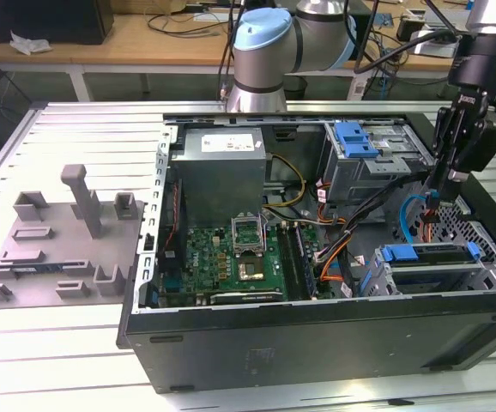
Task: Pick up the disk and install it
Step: 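Insert the first disk wire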
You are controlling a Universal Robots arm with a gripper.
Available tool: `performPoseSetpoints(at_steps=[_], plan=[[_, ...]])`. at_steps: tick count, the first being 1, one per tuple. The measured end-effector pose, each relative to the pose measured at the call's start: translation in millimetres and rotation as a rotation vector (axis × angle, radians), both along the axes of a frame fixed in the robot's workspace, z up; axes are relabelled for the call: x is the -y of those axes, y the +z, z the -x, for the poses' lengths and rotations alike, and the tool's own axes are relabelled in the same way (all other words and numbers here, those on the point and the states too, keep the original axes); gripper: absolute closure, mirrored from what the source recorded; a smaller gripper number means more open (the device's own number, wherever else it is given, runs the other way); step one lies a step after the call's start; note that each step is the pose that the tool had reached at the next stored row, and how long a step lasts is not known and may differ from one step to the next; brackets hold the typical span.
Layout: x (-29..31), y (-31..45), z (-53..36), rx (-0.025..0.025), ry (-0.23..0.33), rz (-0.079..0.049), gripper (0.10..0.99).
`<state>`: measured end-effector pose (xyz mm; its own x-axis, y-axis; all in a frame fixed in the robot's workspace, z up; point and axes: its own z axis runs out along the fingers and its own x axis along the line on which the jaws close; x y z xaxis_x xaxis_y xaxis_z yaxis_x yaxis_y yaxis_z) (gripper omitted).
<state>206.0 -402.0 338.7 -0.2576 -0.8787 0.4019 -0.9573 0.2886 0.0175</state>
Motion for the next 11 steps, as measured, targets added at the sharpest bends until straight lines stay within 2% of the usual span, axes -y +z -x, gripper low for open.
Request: performPoseSetpoints(at_steps=[11], plan=[[3.0,-1.5,0.1,0.0000,0.011,-0.003,0.675]])
